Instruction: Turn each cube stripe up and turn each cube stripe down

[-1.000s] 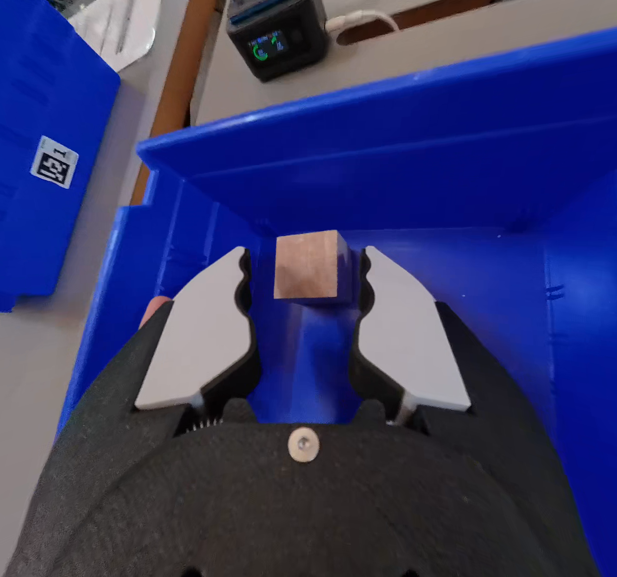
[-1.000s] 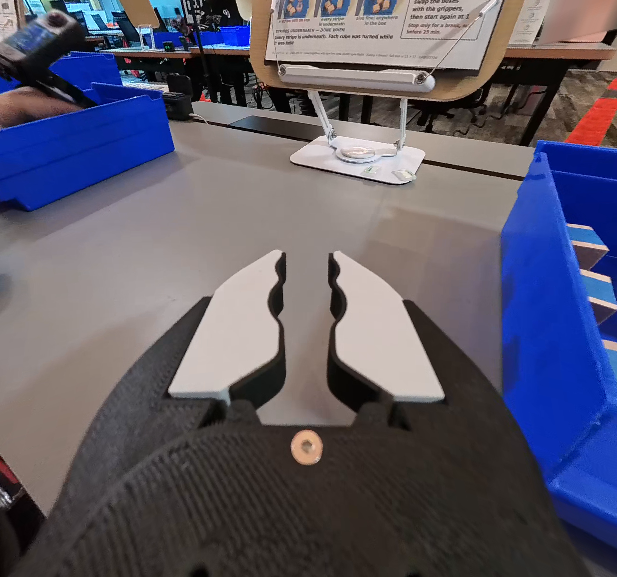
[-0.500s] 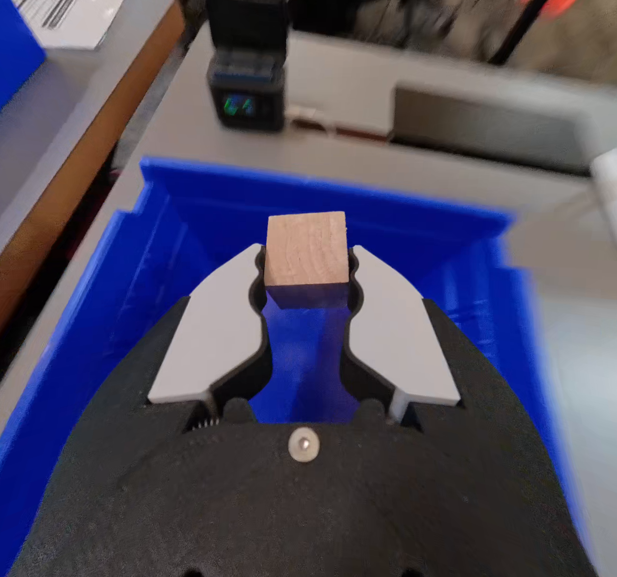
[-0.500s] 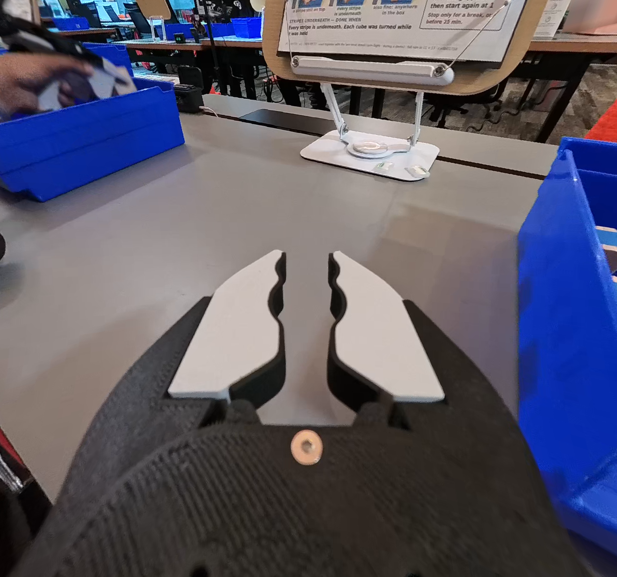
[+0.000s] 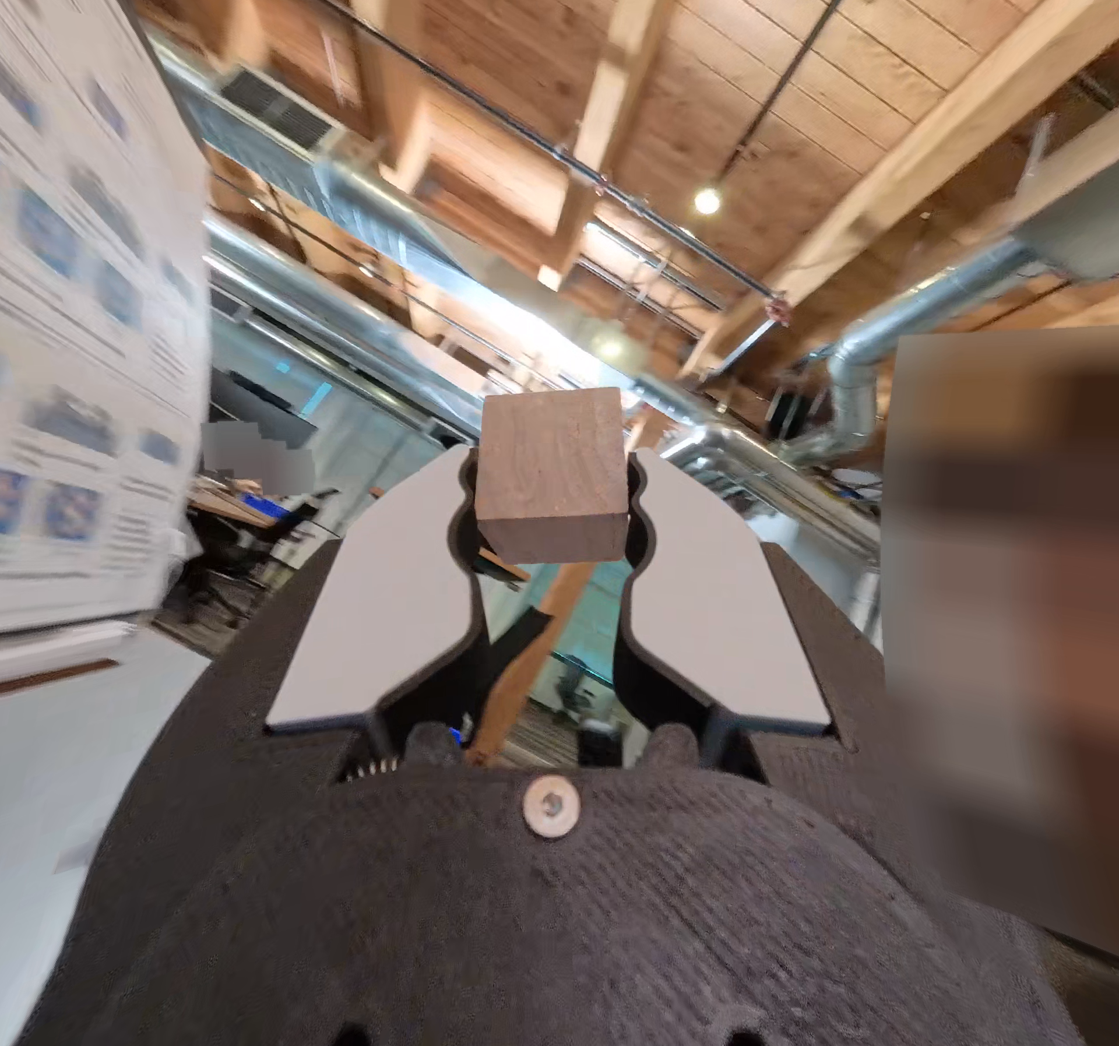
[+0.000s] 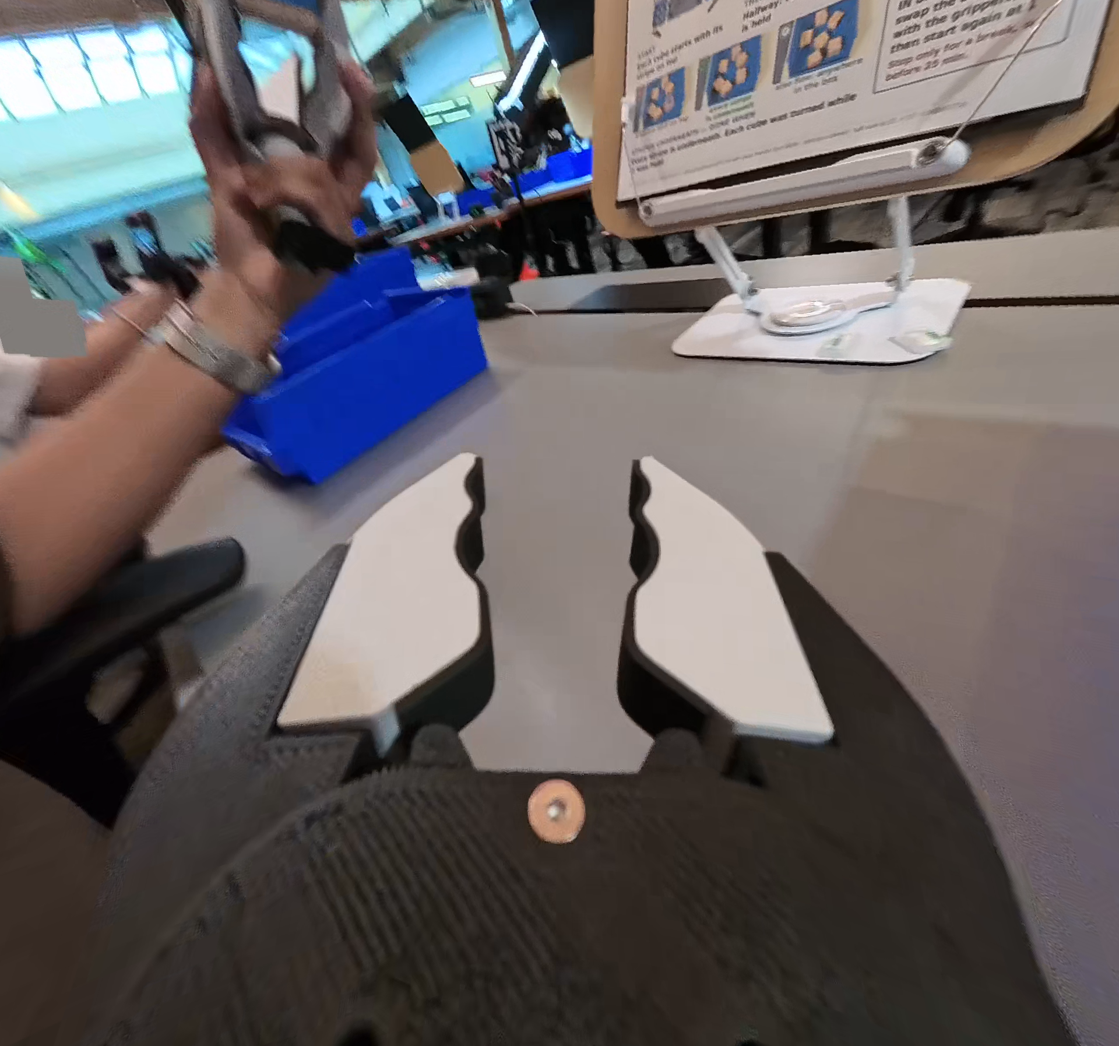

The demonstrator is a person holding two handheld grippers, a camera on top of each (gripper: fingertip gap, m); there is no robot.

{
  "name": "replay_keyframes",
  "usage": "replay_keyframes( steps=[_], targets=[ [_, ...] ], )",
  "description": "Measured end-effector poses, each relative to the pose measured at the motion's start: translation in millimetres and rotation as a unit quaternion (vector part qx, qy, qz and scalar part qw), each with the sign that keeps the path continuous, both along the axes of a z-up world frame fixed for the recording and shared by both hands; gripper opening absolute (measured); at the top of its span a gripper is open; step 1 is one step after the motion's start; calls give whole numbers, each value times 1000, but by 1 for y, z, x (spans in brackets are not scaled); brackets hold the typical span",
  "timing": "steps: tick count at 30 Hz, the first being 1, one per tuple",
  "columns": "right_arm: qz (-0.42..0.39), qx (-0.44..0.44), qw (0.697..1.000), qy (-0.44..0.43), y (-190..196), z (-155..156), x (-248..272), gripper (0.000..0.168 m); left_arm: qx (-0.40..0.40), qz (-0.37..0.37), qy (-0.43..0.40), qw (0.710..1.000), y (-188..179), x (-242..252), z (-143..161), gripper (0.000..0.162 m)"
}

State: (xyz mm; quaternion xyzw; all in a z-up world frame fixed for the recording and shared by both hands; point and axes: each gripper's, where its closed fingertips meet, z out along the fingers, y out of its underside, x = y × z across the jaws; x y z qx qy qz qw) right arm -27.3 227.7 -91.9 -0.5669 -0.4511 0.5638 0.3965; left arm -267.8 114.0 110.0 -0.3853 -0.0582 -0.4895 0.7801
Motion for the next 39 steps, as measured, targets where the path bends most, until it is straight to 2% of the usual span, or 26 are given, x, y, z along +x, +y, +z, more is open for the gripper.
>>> replay_keyframes(
  steps=[3, 6, 10, 12, 15, 23, 29, 31, 39],
  targets=[
    [26, -81, 996, 36, -4, 11, -2, 54, -27, -41, 13, 999, 43, 56, -35, 46],
    [47, -121, 989, 72, -5, 22, -3, 59, -75, -77, 18, 994, 78, 114, -80, 46],
    [54, -115, 985, 116, -6, 36, -1, 60, -114, -154, -46, 980, 95, 165, -119, 46],
    [62, -127, 982, 124, -9, 39, -2, 63, -132, -165, -43, 976, 98, 181, -131, 46],
    [54, -167, 978, 117, -8, 35, -9, 70, -141, -159, -30, 977, 97, 189, -137, 46],
    [80, -304, 943, 109, -21, 28, -28, 69, -164, -107, -29, 980, 97, 190, -150, 46],
    [71, -305, 943, 115, -18, 29, -28, 60, -184, -113, -34, 976, 102, 206, -160, 45],
    [74, -304, 942, 118, -18, 30, -27, 41, -187, -118, -43, 974, 103, 209, -162, 45],
    [75, -302, 943, 121, -12, 31, -24, 40, -190, -144, -52, 970, 103, 213, -166, 45]
  ],
)
